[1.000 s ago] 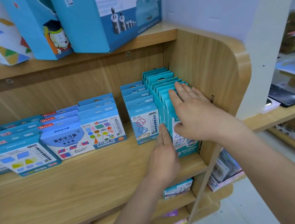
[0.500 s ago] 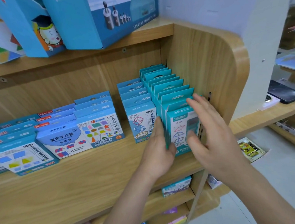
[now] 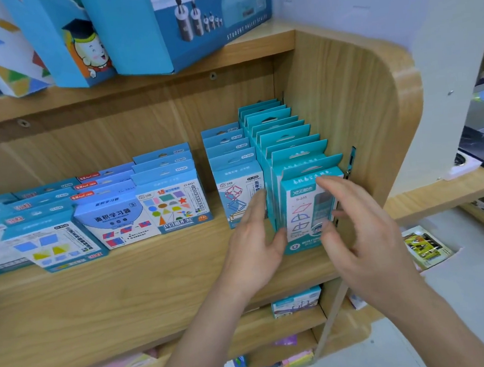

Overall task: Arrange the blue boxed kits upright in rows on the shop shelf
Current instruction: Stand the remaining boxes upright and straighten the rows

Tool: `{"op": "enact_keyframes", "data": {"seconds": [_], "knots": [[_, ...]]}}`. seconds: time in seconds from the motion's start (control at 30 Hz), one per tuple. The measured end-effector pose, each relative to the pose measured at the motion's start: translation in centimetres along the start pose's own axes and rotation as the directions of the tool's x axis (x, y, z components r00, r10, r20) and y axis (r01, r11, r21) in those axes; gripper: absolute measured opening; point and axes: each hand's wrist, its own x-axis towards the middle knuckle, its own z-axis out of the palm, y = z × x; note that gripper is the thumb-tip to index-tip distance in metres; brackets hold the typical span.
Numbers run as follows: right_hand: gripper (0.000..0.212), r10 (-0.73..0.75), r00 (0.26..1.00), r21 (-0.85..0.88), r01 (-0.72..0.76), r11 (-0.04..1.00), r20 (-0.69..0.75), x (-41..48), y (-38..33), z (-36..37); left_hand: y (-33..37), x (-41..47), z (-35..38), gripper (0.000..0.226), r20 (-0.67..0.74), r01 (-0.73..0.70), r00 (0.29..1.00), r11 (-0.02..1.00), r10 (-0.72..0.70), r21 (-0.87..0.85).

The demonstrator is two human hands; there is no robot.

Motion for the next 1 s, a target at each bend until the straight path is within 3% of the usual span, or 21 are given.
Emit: {"op": "enact_keyframes", "data": {"seconds": [0.47, 0.67, 1.0], "knots": [[0.04, -0.027, 0.999, 0.174, 0.023, 0.985, 0.022, 1.0, -1.5, 1.1, 0.1, -3.4, -3.2, 0.037, -0.219, 0.043, 0.974, 0.998, -0.05, -0.04], [0.036, -0.046, 0.986, 0.275, 0.0, 0.962, 0.163, 1.4, -4.1, 3.7, -1.4, -6.9, -7.9, 0.019, -0.36, 0.059, 0.928, 0.993, -0.091, -0.1], [0.022, -0.119, 0.92, 0.386, -0.038, 0.922, 0.374, 1.8, -12.4, 10.9, -7.1, -15.5, -18.2, 0.016, -0.523, 0.187, 0.835, 0.982, -0.172, -0.025]]}}
